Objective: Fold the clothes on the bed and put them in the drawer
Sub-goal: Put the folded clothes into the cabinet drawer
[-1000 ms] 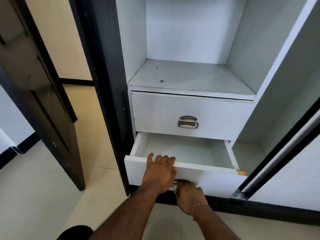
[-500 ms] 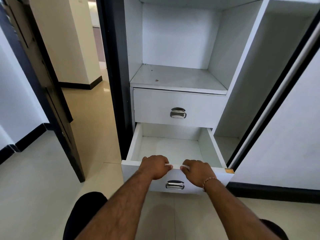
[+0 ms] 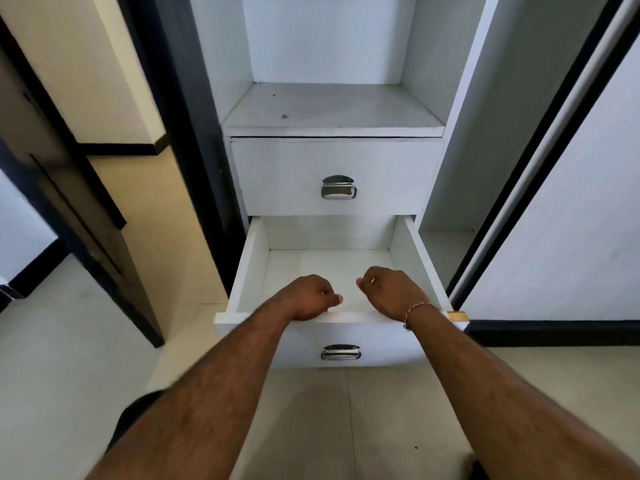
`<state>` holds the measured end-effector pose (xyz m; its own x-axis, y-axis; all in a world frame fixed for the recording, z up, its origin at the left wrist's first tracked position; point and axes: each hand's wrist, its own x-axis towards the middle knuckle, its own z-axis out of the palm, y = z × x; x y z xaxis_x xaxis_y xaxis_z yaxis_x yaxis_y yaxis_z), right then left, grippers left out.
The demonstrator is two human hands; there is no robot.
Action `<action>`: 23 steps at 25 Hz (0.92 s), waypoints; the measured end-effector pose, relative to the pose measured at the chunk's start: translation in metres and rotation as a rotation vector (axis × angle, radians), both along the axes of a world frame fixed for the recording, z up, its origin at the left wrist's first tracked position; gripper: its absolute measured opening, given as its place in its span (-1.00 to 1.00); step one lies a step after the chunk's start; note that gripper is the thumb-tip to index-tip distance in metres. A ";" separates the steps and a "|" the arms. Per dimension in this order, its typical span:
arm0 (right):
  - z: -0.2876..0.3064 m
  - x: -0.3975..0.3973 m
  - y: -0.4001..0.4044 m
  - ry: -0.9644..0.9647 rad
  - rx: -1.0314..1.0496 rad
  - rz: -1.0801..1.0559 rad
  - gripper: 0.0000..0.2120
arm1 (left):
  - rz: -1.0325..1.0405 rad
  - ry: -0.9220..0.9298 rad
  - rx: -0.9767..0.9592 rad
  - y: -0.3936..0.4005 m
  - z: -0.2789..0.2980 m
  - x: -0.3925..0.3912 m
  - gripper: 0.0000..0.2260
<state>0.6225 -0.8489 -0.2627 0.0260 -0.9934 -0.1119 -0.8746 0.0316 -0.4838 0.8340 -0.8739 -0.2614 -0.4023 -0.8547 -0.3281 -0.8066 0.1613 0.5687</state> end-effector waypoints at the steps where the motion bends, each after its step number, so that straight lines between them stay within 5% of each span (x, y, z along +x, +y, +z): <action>1: -0.004 -0.008 -0.016 -0.021 -0.010 -0.021 -0.70 | 0.011 0.077 0.045 -0.017 -0.005 -0.010 -0.76; 5: -0.007 -0.053 -0.065 -0.204 -0.091 -0.122 -0.78 | 0.091 0.382 0.090 -0.084 -0.010 -0.082 -0.85; 8: 0.026 -0.102 -0.056 -0.368 -0.140 -0.410 -0.76 | 0.078 0.517 0.234 -0.097 0.022 -0.154 -0.87; 12: 0.109 -0.232 0.009 -0.514 -0.157 -0.935 -0.71 | -0.153 0.393 0.474 -0.066 0.127 -0.302 -0.88; 23: 0.244 -0.614 0.281 -0.537 -0.306 -1.771 -0.76 | -0.637 0.260 0.779 0.121 0.283 -0.799 -0.85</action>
<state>0.0083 -0.5682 -0.0186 -0.9539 0.1137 -0.2779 0.2975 0.4832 -0.8234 0.0354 -0.7529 0.0217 -0.8427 -0.0476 -0.5364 -0.5379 0.0279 0.8426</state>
